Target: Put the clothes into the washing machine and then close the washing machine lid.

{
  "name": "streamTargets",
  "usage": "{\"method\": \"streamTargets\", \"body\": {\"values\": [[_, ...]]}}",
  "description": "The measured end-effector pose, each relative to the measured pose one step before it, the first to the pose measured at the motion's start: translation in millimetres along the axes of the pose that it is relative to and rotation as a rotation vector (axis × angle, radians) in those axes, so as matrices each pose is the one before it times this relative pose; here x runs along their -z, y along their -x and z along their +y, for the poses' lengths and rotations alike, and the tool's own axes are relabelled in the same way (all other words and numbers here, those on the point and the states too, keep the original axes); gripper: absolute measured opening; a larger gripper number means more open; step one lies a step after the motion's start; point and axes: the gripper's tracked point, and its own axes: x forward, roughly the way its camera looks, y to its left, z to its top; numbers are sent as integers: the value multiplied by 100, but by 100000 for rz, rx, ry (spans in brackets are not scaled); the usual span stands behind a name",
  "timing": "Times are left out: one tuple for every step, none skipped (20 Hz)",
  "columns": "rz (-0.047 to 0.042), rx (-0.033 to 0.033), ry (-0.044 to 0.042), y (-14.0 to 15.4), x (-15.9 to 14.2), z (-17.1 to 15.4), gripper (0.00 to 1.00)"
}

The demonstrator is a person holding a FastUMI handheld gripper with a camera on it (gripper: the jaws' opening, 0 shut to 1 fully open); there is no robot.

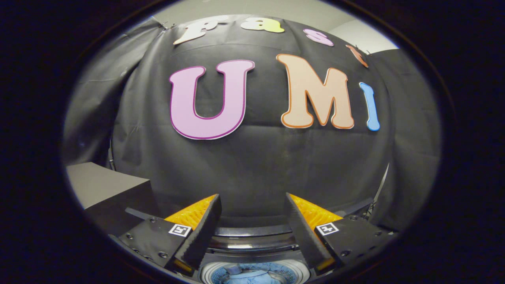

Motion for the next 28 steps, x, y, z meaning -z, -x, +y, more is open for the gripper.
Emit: {"method": "streamTargets", "body": {"values": [[-410, 70, 34, 191, 60, 13, 99], [-332, -66, 4, 206, -12, 6, 99], [-186, -85, 30, 159, 166, 15, 99], [-234, -145, 157, 286, 72, -30, 99], [-391, -200, -73, 323, 107, -54, 99], [-354, -328, 12, 343, 21, -52, 99], [-220, -324, -30, 138, 184, 65, 99], [-207, -253, -31, 249, 103, -19, 99], [122, 31, -88, -37, 26, -13, 99], [305, 116, -2, -28, 98, -44, 99], [65, 25, 103, -41, -51, 81, 99], [174, -111, -14, 45, 18, -27, 99], [-13, -181, 58, 128, 53, -1, 99], [-42, -98, -28, 11, 73, 34, 99], [-227, -12, 10, 187, 1, -38, 99], [-301, -17, -44, 189, 77, -22, 99], [-314, -103, 82, 61, 22, -46, 99], [-176, -106, 176, 138, -146, -127, 99], [149, -121, 143, 127, -20, -45, 99], [35, -198, 113, 43, -38, -65, 99], [466, 46, -182, -119, -175, -40, 99], [195, 397, -342, -93, -129, -59, 99], [-47, 97, 301, -103, 24, -27, 99], [-173, -149, 219, 20, -118, 13, 99], [-84, -114, -282, 85, 5, -6, 99], [137, -55, -127, 39, 25, -88, 99], [67, -102, 126, 13, -34, -18, 99], [-234, 102, -412, 29, -59, -26, 99]]}}
